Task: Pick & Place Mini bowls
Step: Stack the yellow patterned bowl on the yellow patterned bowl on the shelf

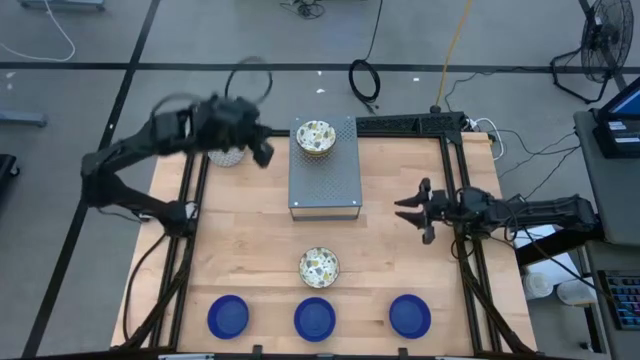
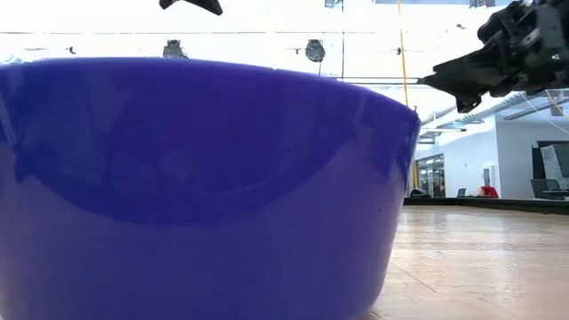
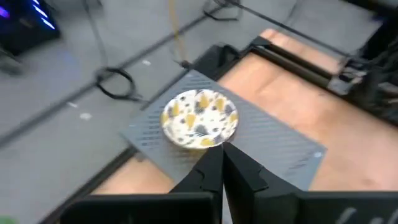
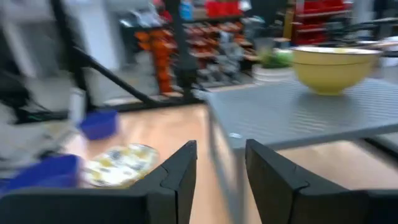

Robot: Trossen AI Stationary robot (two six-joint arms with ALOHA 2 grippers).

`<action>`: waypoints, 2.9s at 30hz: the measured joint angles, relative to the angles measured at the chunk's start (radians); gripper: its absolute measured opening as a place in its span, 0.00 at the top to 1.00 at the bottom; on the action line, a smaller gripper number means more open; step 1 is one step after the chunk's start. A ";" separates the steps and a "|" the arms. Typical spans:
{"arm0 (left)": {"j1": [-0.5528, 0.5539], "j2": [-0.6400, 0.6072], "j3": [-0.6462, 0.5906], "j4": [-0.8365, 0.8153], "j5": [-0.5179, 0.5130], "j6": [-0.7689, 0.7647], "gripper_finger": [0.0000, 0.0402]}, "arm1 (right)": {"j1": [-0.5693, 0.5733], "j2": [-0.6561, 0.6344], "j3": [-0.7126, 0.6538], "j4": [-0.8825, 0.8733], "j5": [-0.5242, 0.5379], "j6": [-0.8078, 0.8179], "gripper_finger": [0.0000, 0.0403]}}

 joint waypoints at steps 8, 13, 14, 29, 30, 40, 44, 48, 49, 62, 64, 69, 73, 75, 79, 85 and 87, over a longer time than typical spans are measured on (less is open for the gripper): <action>-0.353 -0.192 -0.422 0.253 -0.285 -0.008 0.98 | 0.012 0.013 -0.097 0.286 -0.169 0.156 0.68; -0.506 -0.291 -0.645 0.493 -0.304 0.107 0.97 | 0.067 0.050 -0.098 0.466 -0.177 0.156 0.68; -0.531 -0.308 -0.685 0.532 -0.305 0.137 0.96 | 0.078 0.063 -0.099 0.493 -0.178 0.144 0.68; -0.742 -0.537 -1.030 0.892 -0.305 0.383 0.96 | 0.309 0.479 0.063 0.618 -0.018 -0.069 0.68; -0.745 -0.553 -1.062 0.917 -0.305 0.383 0.97 | 0.321 0.516 0.090 0.626 -0.017 -0.100 0.68; -0.745 -0.634 -1.288 1.090 -0.098 0.437 0.95 | 0.358 0.853 0.339 0.548 0.002 -0.194 0.68; -0.745 -0.638 -1.291 1.093 -0.094 0.442 0.99 | 0.384 0.954 0.465 0.403 0.156 -0.204 0.68; -0.747 -0.637 -1.292 1.082 -0.093 0.385 0.97 | 0.430 1.051 0.634 0.164 0.332 -0.194 0.67; -0.750 -0.636 -1.297 1.091 -0.093 0.369 0.97 | 0.441 1.074 0.683 0.098 0.368 -0.175 0.66; -0.815 -0.636 -1.517 1.466 -0.135 0.239 0.99 | 0.493 1.400 1.060 -0.506 0.443 0.162 0.47; -0.831 -0.636 -1.536 1.479 -0.135 0.177 0.98 | 0.497 1.435 1.060 -0.504 0.407 0.099 0.46; -0.864 -0.630 -1.568 1.523 -0.189 0.077 0.96 | 0.501 1.491 1.060 -0.473 0.369 0.142 0.47; -0.890 -0.604 -1.571 1.527 -0.251 0.000 0.99 | 0.482 1.492 1.061 -0.488 0.398 0.297 0.49; -0.903 -0.578 -1.571 1.526 -0.266 -0.038 0.98 | 0.473 1.483 1.061 -0.504 0.412 0.371 0.49; -0.916 -0.520 -1.571 1.525 -0.279 -0.071 0.95 | 0.432 1.451 1.068 -0.600 0.422 0.555 0.50; -0.916 -0.455 -1.571 1.524 -0.287 -0.141 0.98 | 0.355 1.453 1.066 -0.728 0.289 0.699 0.50; -0.916 -0.446 -1.571 1.524 -0.294 -0.142 0.99 | 0.342 1.463 1.066 -0.713 0.249 0.698 0.50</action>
